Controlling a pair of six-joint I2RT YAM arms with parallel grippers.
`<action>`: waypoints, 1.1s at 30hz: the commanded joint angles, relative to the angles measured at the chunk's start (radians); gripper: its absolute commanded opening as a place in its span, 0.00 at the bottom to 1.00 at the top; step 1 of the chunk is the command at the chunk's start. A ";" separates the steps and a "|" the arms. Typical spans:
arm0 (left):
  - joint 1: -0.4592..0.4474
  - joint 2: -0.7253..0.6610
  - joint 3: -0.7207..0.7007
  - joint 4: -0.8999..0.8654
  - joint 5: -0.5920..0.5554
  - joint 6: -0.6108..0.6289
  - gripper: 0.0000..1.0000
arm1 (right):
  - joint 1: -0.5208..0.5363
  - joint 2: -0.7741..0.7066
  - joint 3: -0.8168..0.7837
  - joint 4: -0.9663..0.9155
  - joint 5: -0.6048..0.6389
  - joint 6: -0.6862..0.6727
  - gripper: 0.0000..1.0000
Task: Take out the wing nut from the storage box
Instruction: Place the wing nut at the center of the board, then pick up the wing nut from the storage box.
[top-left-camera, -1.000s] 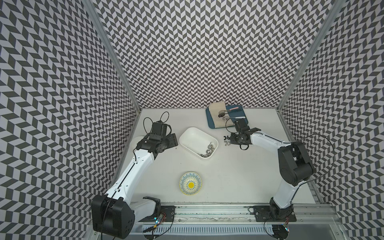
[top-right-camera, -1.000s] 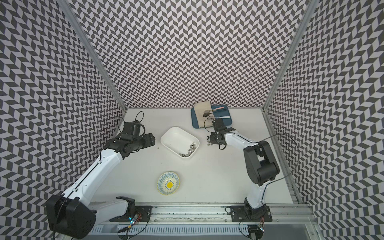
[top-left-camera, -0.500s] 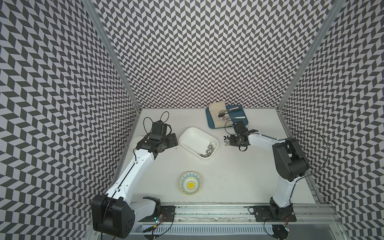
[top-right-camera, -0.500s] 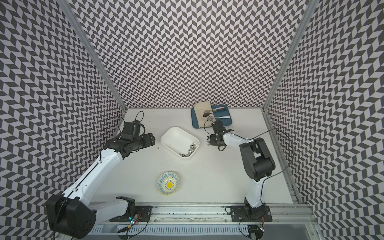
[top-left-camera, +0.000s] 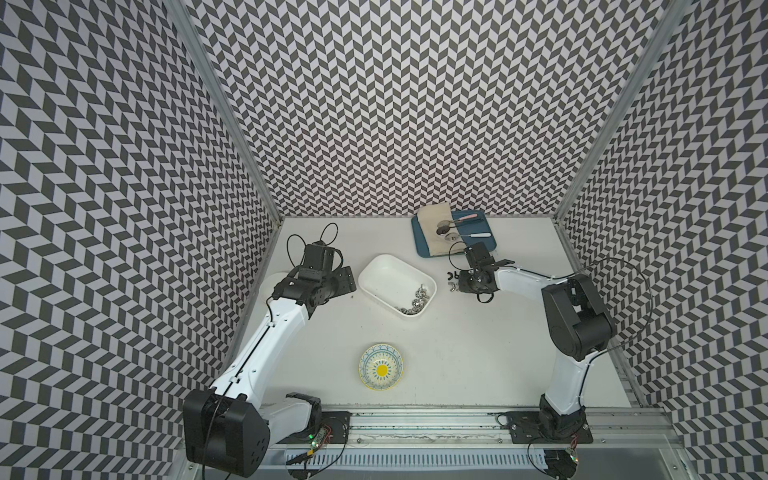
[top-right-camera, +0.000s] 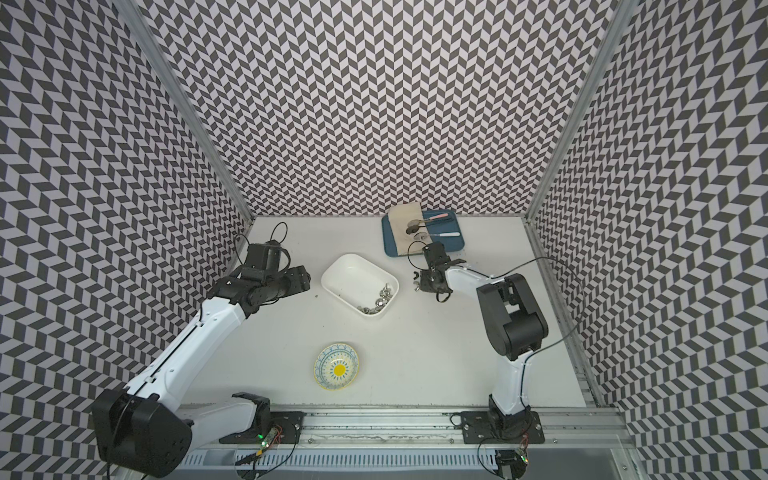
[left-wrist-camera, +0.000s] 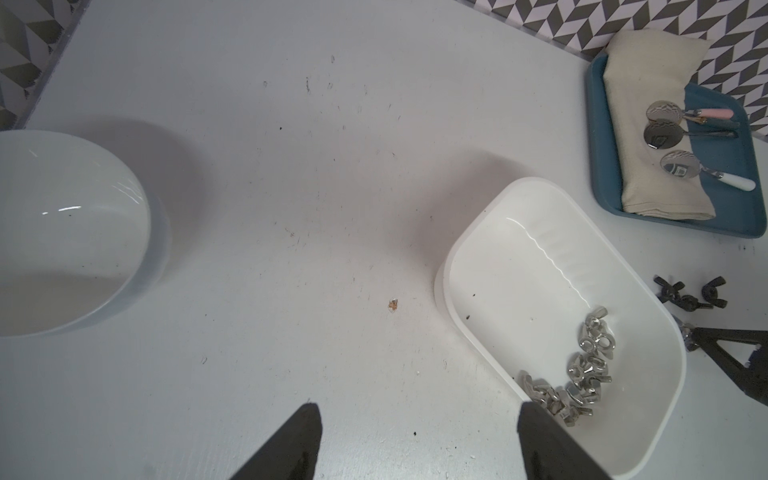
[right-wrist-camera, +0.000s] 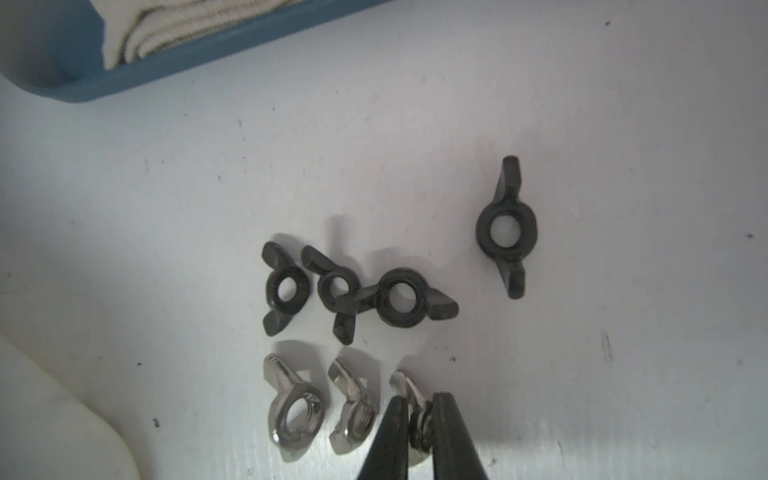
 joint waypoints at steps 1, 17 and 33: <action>0.007 -0.006 0.019 0.015 0.004 -0.008 0.79 | -0.005 -0.021 0.036 0.003 0.014 -0.003 0.20; 0.007 0.002 0.006 0.027 0.013 -0.016 0.79 | 0.170 -0.119 0.279 -0.135 -0.027 -0.031 0.28; 0.006 -0.021 -0.030 0.030 0.013 -0.018 0.79 | 0.410 0.149 0.459 -0.254 0.047 0.001 0.27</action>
